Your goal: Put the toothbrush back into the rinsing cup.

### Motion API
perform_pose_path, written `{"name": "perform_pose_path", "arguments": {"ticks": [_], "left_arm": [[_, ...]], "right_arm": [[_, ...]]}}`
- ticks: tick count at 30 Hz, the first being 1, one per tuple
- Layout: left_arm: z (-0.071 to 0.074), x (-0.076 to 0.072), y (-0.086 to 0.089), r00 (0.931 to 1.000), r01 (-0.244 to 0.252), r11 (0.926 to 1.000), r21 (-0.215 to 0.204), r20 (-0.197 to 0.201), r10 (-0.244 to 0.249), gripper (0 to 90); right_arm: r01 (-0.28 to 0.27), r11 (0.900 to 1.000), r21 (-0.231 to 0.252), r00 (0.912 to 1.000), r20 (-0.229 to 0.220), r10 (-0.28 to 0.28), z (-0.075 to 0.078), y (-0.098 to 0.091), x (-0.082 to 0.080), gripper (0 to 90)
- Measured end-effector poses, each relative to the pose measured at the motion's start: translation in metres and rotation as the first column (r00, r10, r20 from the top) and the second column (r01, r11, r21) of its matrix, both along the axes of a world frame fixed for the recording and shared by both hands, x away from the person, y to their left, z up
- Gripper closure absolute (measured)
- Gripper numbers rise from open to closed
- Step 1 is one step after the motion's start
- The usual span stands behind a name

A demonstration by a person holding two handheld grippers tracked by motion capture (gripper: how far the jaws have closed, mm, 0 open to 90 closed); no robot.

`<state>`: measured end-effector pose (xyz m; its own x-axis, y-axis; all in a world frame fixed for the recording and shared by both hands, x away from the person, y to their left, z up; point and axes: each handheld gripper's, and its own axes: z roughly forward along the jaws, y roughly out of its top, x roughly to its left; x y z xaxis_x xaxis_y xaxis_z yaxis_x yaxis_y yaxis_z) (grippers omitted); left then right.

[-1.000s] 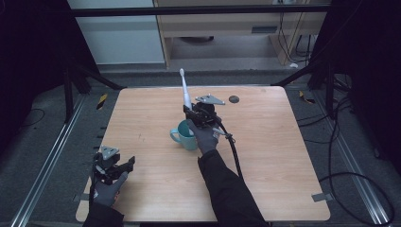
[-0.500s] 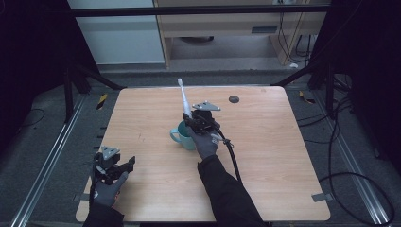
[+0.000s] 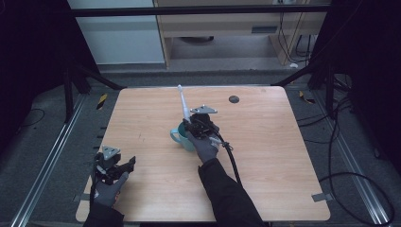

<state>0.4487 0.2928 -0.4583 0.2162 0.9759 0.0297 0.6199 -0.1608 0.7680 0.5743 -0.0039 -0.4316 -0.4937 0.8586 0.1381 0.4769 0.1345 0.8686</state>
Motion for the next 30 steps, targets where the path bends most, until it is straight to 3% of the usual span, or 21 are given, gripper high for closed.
{"name": "perform_pose_path", "arguments": {"ticks": [4,8,14,21,30], "left_arm": [[0.0,0.0,0.0,1.0,0.0,1.0,0.0,0.0,0.0,39.5],[0.0,0.0,0.0,1.0,0.001,1.0,-0.001,0.001,-0.001,39.5],[0.0,-0.001,-0.001,1.0,0.0,1.0,0.0,0.004,0.0,39.4],[0.0,-0.001,-0.001,1.0,-0.003,1.0,0.004,0.005,0.003,38.9],[-0.001,-0.001,-0.003,1.0,0.002,1.0,0.005,0.007,-0.002,36.9]], "right_arm": [[-0.011,0.9998,0.017,0.9998,0.017,0.01,0.003,-0.003,-0.005,65.1],[-0.021,0.9993,0.03,0.9977,0.065,0.019,0.015,-0.009,-0.013,59.9],[-0.032,0.998,0.055,0.9963,0.081,0.027,0.03,-0.027,-0.031,42.5],[-0.013,0.9988,0.047,0.9961,0.088,0.009,0.031,-0.067,-0.058,30.5],[0.045,0.9989,0.013,0.9971,0.06,-0.046,0.009,-0.136,-0.093,27.3]]}}
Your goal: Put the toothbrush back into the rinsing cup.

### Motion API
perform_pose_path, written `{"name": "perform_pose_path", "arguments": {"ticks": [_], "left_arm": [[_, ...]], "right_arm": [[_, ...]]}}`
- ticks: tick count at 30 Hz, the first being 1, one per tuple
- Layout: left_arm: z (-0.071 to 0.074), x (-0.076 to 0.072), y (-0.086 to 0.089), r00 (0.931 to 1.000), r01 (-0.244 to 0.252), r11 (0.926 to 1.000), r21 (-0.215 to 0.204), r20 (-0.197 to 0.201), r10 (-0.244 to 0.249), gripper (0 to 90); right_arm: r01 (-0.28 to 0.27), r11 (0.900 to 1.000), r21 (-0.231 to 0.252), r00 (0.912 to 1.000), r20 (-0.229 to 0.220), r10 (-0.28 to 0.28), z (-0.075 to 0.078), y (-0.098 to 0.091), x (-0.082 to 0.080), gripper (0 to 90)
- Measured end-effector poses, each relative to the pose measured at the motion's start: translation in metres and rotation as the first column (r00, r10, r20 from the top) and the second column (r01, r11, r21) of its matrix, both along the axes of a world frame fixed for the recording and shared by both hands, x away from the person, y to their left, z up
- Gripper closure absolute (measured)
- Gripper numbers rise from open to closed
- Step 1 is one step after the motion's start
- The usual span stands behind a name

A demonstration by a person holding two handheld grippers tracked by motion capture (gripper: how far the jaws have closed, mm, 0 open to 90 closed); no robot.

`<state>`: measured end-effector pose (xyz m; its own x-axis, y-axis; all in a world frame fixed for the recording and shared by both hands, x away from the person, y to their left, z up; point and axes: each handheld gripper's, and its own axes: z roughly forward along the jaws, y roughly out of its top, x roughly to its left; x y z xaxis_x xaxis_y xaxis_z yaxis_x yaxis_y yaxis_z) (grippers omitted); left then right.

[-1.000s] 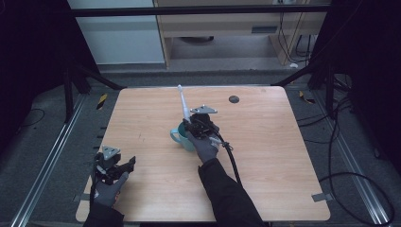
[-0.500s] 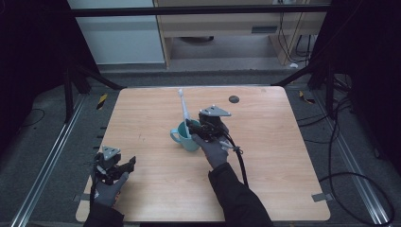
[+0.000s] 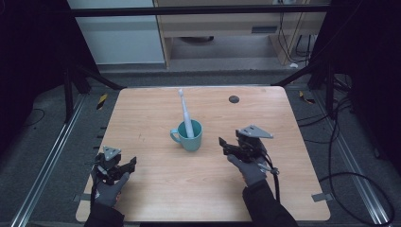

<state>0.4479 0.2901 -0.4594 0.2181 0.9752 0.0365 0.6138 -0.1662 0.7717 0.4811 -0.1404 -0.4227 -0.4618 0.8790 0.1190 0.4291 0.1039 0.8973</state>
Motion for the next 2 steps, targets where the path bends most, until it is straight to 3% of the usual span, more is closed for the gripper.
{"name": "perform_pose_path", "arguments": {"ticks": [2], "left_arm": [[-0.0002,0.0,-0.0002,1.0,0.002,1.0,-0.002,0.002,-0.002,36.1]], "right_arm": [[0.027,0.9994,-0.02,0.9996,-0.007,-0.027,-0.0093,-0.0172,-0.0059,26.7]]}}
